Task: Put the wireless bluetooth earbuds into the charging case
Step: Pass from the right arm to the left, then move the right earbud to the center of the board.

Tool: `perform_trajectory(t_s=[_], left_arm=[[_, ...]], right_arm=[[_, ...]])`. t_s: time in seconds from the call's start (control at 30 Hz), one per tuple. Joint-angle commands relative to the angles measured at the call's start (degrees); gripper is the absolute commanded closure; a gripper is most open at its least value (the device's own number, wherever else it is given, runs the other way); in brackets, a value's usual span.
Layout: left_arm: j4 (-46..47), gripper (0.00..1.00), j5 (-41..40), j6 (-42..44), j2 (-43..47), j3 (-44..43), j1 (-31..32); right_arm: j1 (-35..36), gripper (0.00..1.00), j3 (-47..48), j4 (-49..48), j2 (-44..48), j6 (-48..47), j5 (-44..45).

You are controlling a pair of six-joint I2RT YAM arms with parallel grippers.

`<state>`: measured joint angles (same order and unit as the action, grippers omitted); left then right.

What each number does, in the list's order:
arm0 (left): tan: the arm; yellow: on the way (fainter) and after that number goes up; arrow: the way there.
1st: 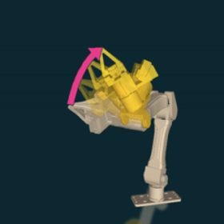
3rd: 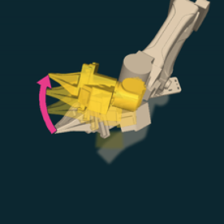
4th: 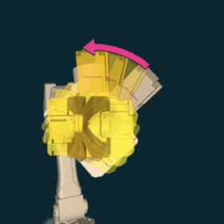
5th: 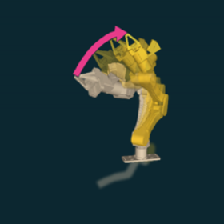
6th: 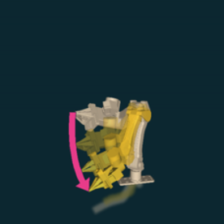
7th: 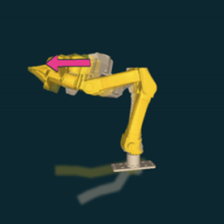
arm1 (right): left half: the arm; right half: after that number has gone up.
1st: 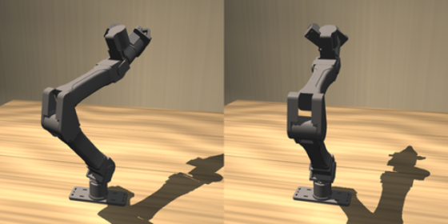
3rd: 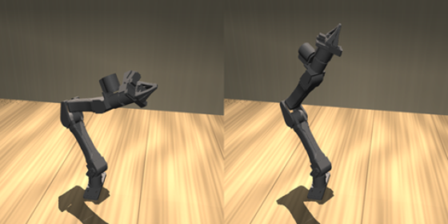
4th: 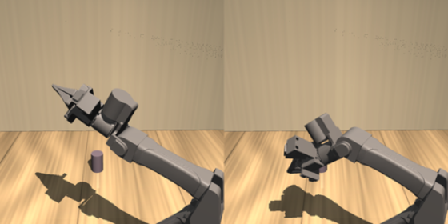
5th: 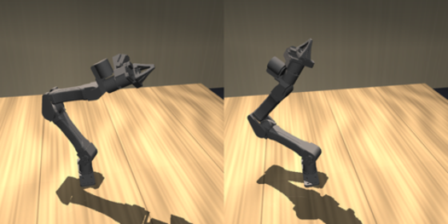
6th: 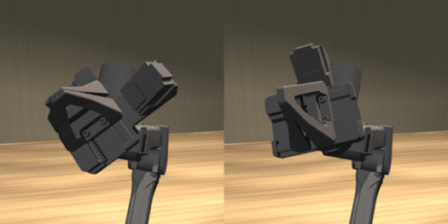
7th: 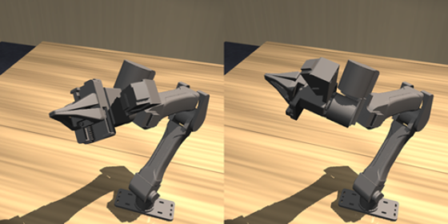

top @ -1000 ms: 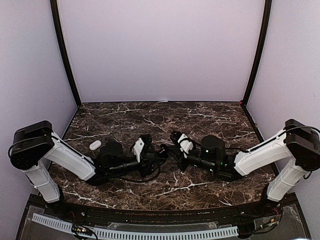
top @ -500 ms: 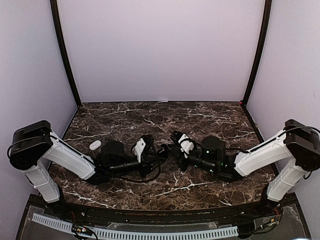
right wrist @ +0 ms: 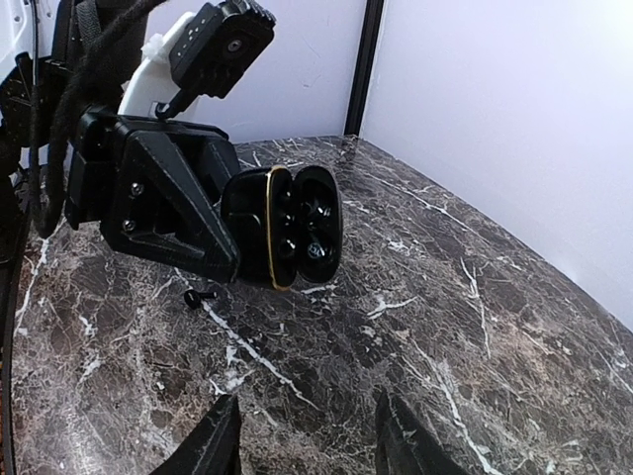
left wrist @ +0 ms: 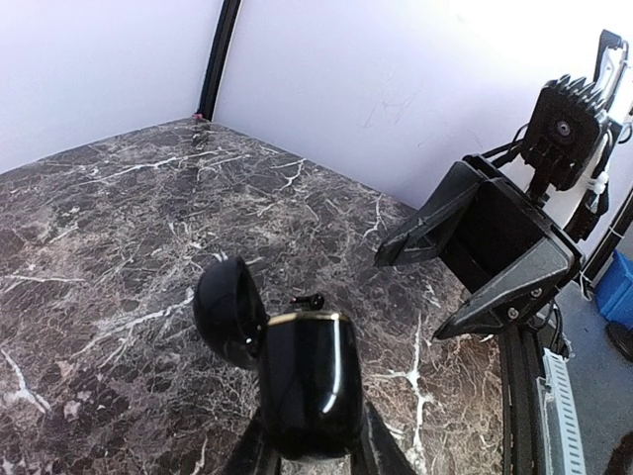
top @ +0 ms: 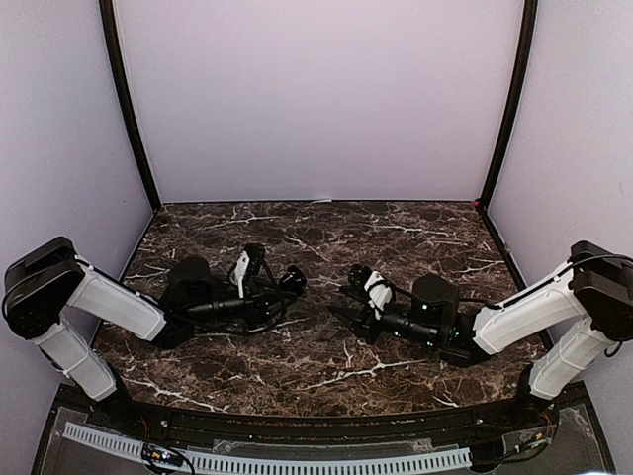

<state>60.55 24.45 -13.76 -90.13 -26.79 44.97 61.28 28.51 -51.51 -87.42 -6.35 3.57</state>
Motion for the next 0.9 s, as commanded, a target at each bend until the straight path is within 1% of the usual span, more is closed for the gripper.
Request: perform_trajectory(t_s=[0.0, 0.17, 0.3, 0.43, 0.47, 0.57, 0.63, 0.73, 0.87], left_arm=[[0.64, 0.8, 7.65, -0.41, 4.07, 2.03, -3.1], [1.57, 0.8, 9.64, -2.29, 7.75, 5.55, -8.34], [3.21, 0.8, 7.94, -2.87, 10.49, 8.57, -10.68], [4.82, 0.8, 6.14, -1.35, 12.74, 11.64, -12.61], [4.79, 0.8, 5.54, -0.9, 13.38, 12.26, -12.75], [4.51, 0.8, 4.01, 0.28, 15.32, 13.77, -12.98], [4.53, 0.8, 3.05, 0.61, 16.24, 14.74, -13.13], [5.1, 0.8, 2.02, 0.76, 16.65, 15.84, -13.45], [5.42, 0.8, 1.59, 0.36, 17.05, 16.06, -13.68]], right_arm=[[0.42, 0.53, -0.92, -4.83, 1.05, 0.84, -1.42], [0.34, 0.51, -1.13, -5.63, 0.67, 1.24, -1.1], [0.34, 0.46, -1.92, -7.35, 0.67, 2.28, 1.72], [0.34, 0.32, -1.62, -7.01, 1.11, 4.95, 6.87], [0.34, 0.27, -1.47, -6.47, 1.52, 5.78, 8.06], [0.31, 0.07, -1.35, -5.24, 2.83, 8.11, 10.55], [0.34, 0.01, -1.71, -5.22, 3.56, 9.12, 10.38], [0.42, 0.01, -1.73, -3.98, 4.49, 10.39, 8.05], [0.41, 0.01, -3.83, -6.18, 5.1, 12.47, 7.27]])
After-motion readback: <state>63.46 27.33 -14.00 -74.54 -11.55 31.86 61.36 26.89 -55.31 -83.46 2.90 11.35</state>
